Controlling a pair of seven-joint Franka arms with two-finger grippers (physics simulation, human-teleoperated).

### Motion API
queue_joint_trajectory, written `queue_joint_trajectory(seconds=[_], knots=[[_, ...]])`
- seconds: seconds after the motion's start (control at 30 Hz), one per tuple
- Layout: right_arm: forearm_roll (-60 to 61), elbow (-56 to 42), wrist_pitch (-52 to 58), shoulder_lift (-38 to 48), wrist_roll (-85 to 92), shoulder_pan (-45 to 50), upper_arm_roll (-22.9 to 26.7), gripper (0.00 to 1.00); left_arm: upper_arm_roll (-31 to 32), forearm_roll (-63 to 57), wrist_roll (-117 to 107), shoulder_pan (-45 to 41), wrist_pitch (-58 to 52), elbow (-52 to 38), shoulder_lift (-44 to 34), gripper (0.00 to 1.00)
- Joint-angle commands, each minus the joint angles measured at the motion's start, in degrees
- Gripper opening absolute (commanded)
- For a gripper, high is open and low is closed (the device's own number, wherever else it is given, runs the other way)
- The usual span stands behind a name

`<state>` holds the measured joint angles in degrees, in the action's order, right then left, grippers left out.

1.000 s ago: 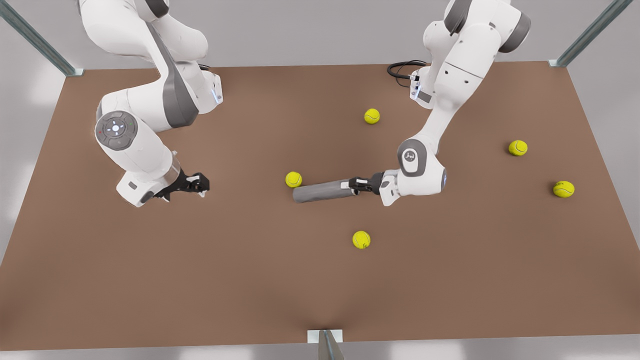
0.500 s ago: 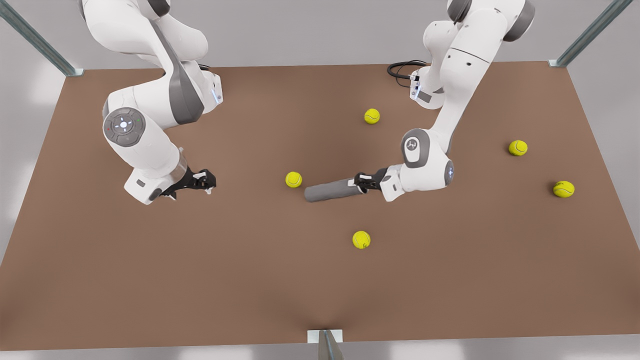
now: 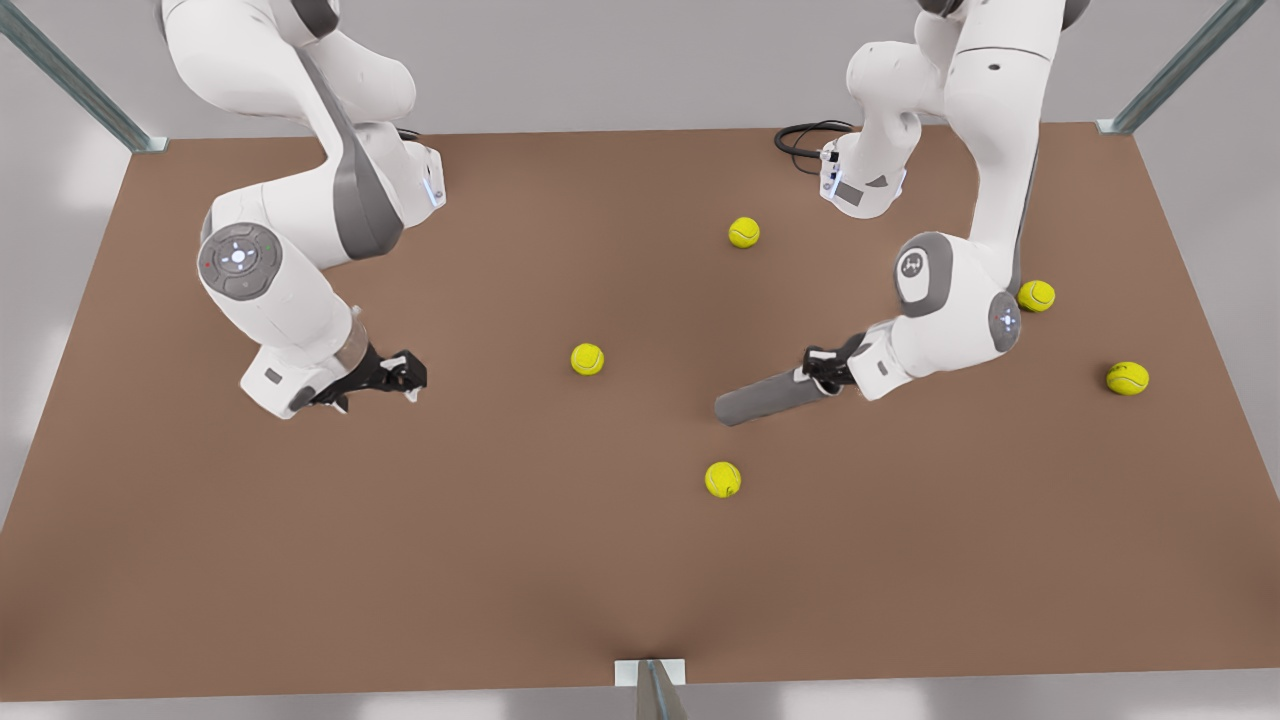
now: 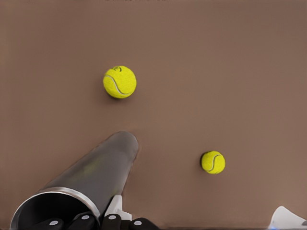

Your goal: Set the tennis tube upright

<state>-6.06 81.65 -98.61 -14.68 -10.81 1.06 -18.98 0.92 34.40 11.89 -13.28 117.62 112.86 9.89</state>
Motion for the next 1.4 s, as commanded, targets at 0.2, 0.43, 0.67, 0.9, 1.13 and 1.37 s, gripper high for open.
queue_joint_trajectory(seconds=[0.2,0.43,0.67,0.9,1.13,1.37], knots=[[0.0,0.1,0.4,0.1,-2.0,-0.4,0.0,1.00,-4.2,-15.6,-0.3,-0.3,-3.2,-2.5,-1.8,0.21],[0.0,0.1,0.6,0.1,-1.5,-0.6,0.0,1.00,-5.9,-28.3,-2.7,-0.3,-3.3,-2.8,-2.1,0.21],[0.0,0.3,0.7,-0.4,-1.6,-0.8,0.3,1.00,-6.7,-31.6,-3.3,-0.3,-3.3,-2.7,-1.4,0.21],[0.1,0.0,0.7,-1.1,-1.4,-0.9,0.4,1.00,-7.0,-31.6,-4.0,-0.2,-3.2,-2.7,0.3,0.21],[0.1,0.3,0.8,-1.1,-1.4,-1.4,0.4,1.00,-7.1,-31.6,-4.0,-0.2,-3.2,-2.7,0.5,0.95],[0.1,0.1,1.2,-1.1,-1.5,-1.6,0.4,1.00,-7.2,-31.6,-4.0,-0.2,-3.2,-2.8,0.5,1.00]])
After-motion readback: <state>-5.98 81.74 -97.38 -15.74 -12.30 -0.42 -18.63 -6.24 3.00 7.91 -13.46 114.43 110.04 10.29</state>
